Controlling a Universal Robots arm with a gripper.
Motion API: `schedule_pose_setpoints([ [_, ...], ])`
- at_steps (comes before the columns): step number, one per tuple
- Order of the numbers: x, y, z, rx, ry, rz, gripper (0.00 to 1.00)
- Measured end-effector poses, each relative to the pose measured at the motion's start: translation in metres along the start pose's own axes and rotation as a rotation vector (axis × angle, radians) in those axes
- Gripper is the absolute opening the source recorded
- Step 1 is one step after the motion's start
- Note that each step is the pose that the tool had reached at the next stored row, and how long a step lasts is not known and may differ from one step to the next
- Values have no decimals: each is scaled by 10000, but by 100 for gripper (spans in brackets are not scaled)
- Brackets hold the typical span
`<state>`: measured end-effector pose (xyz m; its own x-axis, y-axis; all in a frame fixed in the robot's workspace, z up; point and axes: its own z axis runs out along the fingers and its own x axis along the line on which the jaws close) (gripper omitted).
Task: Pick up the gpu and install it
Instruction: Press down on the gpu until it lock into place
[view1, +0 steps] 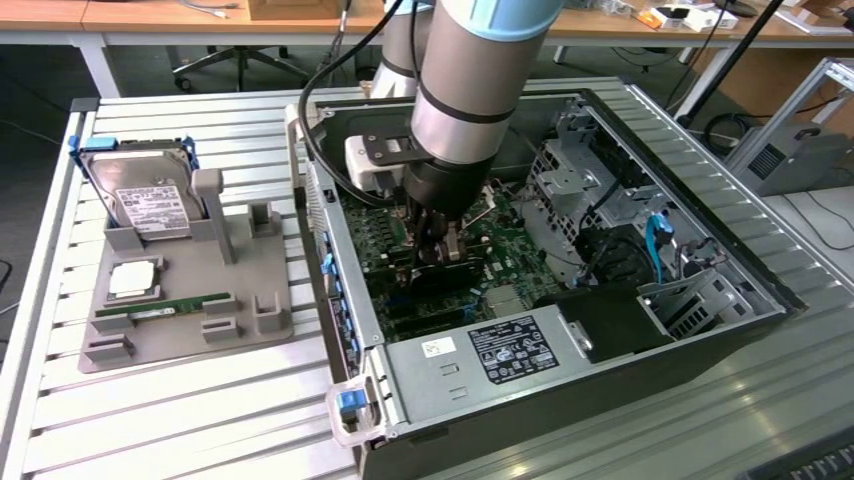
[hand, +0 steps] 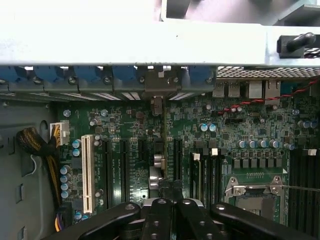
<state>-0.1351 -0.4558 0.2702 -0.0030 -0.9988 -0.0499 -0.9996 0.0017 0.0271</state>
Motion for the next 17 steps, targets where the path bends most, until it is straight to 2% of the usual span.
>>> schedule_pose_setpoints([
  [2,-3,0,-22,11,-18,0,11],
  [4,-4,2,-74,1,-1,1,11],
  [17,-19,10,-384,0,0,0,11],
])
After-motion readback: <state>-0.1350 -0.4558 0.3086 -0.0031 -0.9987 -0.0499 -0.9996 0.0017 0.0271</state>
